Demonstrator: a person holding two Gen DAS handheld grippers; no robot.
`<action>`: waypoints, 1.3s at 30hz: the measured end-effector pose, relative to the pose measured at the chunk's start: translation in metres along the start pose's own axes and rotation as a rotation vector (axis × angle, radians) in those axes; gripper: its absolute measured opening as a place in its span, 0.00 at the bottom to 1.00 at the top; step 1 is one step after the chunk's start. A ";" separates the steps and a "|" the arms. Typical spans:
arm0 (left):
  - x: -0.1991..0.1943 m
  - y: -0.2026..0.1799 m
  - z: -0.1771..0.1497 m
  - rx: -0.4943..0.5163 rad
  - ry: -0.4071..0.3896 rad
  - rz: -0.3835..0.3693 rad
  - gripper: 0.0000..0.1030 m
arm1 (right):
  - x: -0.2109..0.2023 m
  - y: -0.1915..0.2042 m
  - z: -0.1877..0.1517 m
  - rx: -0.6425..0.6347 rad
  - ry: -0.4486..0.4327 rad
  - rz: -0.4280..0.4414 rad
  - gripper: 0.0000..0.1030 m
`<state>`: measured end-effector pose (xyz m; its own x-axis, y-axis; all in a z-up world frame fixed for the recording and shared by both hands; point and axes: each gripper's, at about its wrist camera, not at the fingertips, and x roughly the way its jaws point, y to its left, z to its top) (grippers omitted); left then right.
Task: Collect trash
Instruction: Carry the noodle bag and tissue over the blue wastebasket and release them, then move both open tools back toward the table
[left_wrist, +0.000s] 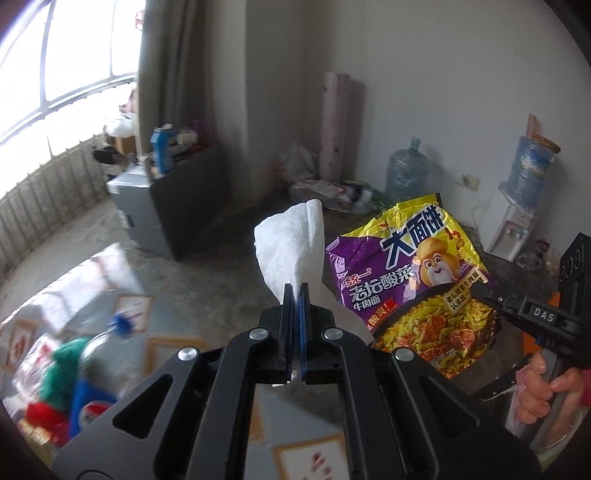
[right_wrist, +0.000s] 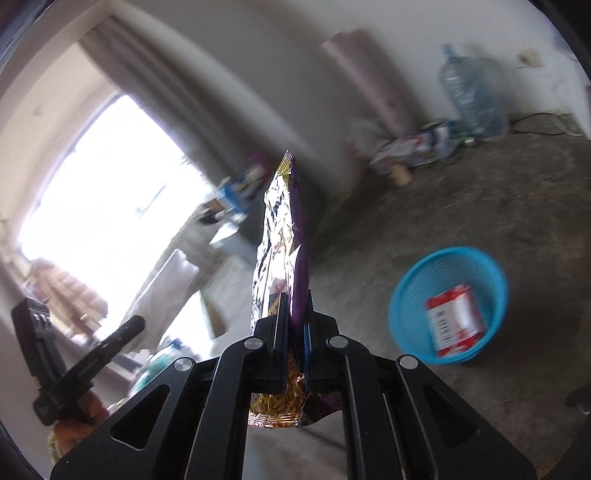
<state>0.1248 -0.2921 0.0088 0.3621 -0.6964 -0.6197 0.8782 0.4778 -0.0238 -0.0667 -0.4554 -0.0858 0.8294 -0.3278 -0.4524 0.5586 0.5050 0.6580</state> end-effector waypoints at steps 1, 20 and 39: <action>0.012 -0.007 0.004 0.006 0.014 -0.023 0.01 | 0.001 -0.009 0.005 0.013 -0.012 -0.029 0.06; 0.323 -0.136 -0.007 0.145 0.453 -0.162 0.36 | 0.178 -0.198 -0.008 0.197 0.186 -0.479 0.18; 0.219 -0.094 0.040 0.075 0.275 -0.161 0.37 | 0.155 -0.192 -0.010 0.121 0.126 -0.475 0.39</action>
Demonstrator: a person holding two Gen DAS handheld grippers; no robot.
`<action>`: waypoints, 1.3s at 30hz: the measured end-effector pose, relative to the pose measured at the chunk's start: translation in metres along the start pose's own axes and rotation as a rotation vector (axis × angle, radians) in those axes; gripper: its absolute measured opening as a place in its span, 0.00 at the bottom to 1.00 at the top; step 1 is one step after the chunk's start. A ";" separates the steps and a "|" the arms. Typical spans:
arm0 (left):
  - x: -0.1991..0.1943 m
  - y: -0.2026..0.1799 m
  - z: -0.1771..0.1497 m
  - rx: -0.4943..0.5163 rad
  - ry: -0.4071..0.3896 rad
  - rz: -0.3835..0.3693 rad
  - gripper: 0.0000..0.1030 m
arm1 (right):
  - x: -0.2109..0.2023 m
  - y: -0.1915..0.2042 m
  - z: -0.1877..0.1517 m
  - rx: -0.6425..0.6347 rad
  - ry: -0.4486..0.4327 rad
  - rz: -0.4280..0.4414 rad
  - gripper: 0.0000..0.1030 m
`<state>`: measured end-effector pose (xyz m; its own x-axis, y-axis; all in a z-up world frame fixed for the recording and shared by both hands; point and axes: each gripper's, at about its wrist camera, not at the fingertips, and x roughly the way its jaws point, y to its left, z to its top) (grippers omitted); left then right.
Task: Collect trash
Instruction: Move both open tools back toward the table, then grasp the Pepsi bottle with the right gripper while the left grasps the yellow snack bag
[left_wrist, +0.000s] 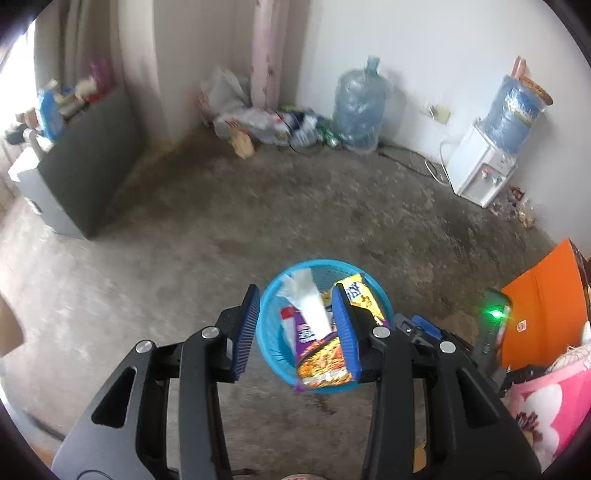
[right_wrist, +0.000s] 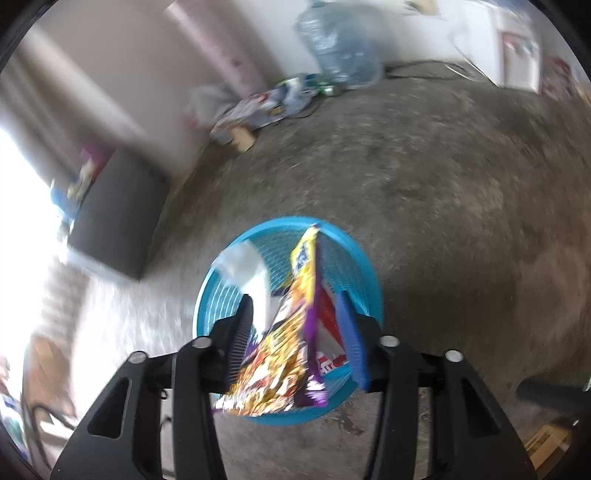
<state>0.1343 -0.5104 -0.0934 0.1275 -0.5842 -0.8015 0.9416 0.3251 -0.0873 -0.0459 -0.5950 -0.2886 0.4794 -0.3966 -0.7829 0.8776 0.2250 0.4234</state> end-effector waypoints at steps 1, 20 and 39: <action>-0.016 0.004 -0.002 0.000 -0.013 0.016 0.37 | -0.001 0.006 -0.001 -0.017 0.007 0.006 0.37; -0.315 0.108 -0.199 -0.324 -0.318 0.339 0.42 | -0.159 0.157 -0.047 -0.344 0.045 0.308 0.45; -0.361 0.163 -0.278 -0.470 -0.366 0.410 0.09 | -0.206 0.348 -0.187 -0.543 0.460 0.711 0.54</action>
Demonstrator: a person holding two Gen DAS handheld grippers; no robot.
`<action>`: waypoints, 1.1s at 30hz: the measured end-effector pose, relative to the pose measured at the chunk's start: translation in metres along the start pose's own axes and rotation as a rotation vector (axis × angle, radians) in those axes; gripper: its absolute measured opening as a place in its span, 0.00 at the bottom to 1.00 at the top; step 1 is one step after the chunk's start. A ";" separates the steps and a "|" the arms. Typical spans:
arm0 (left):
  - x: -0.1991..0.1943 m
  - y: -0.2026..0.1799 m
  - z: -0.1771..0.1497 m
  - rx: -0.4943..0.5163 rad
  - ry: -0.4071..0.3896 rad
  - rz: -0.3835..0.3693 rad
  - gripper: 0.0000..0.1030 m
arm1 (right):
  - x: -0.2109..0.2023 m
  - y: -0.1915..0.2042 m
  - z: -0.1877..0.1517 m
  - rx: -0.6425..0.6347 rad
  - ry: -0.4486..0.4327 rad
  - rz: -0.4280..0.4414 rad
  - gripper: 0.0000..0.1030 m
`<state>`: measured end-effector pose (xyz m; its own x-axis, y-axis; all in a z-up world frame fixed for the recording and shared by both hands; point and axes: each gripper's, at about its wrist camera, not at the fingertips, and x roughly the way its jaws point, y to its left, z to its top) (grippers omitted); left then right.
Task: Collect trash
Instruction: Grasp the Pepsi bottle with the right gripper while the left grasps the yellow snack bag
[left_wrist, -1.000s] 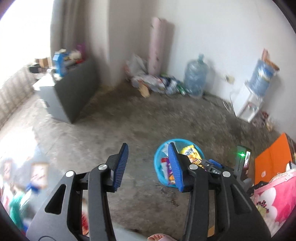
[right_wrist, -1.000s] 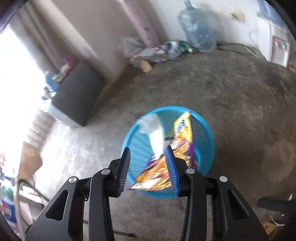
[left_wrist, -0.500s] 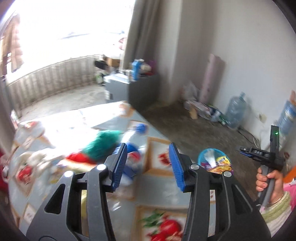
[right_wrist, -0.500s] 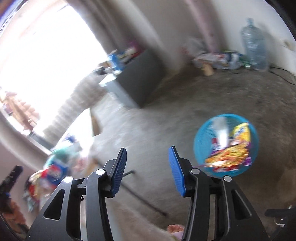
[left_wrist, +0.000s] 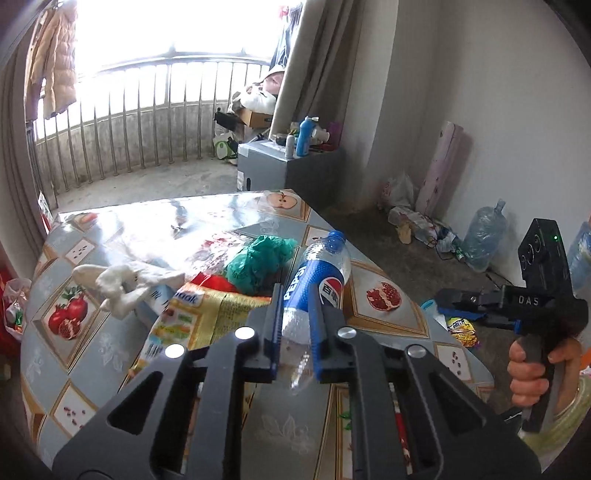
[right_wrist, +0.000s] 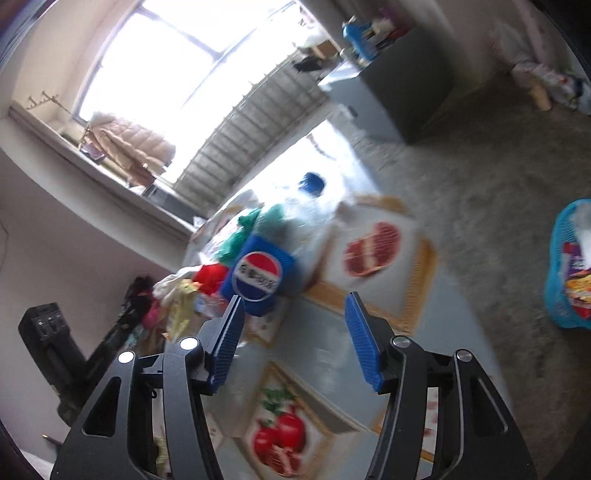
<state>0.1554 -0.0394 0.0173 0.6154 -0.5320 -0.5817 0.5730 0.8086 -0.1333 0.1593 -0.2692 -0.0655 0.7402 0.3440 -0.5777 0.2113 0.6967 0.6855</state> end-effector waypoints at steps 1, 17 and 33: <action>0.005 -0.001 -0.002 0.002 0.015 0.002 0.09 | 0.010 0.003 0.000 0.006 0.015 0.021 0.55; 0.109 0.003 -0.003 0.056 0.316 0.018 0.00 | 0.131 -0.001 0.025 0.263 0.174 0.126 0.61; 0.047 -0.032 -0.059 0.007 0.289 -0.119 0.00 | 0.085 -0.008 -0.013 0.216 0.154 0.074 0.56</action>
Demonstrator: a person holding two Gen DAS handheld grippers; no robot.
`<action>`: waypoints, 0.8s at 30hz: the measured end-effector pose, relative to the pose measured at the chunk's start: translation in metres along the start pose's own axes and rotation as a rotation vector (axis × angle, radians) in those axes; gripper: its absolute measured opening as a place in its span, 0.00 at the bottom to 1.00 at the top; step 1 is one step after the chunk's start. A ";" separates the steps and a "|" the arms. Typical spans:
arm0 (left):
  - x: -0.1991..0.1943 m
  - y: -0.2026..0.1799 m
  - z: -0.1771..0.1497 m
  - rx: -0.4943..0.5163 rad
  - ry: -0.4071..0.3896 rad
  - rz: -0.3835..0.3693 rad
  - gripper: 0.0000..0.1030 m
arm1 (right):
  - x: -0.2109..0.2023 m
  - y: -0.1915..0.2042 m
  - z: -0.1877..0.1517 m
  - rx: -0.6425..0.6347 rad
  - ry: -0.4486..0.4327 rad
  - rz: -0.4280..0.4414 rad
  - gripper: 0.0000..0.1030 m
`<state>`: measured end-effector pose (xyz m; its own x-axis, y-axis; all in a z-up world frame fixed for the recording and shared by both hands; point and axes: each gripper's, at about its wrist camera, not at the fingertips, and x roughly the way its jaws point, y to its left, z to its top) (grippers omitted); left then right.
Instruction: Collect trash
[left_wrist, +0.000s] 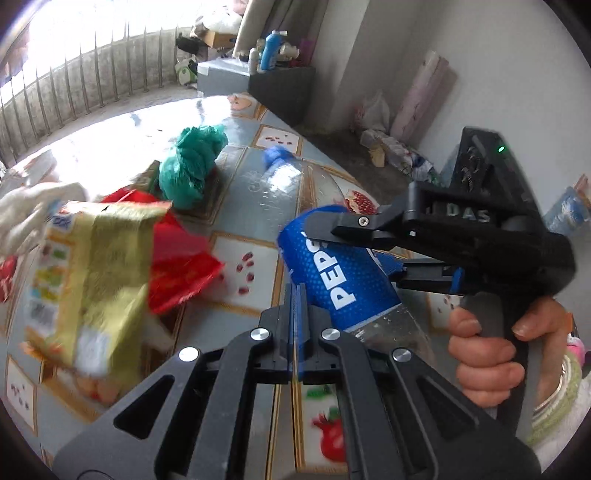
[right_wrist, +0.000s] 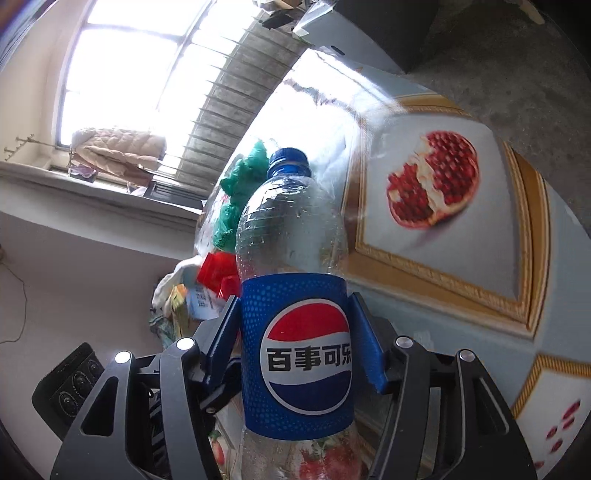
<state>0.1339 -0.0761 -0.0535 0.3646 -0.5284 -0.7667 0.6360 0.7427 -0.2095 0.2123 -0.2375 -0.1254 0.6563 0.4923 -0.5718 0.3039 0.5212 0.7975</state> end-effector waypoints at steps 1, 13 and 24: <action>-0.010 0.001 -0.003 -0.003 -0.023 0.006 0.00 | -0.002 0.000 -0.002 -0.008 0.000 -0.006 0.56; -0.092 0.106 -0.022 -0.250 -0.224 0.254 0.00 | 0.002 0.011 -0.007 -0.038 -0.003 -0.042 0.56; -0.029 0.138 -0.044 -0.306 -0.117 0.192 0.00 | 0.002 0.018 -0.011 -0.082 0.039 -0.061 0.56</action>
<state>0.1812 0.0594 -0.0864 0.5442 -0.3981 -0.7385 0.3222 0.9119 -0.2542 0.2115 -0.2194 -0.1147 0.6106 0.4834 -0.6273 0.2839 0.6058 0.7433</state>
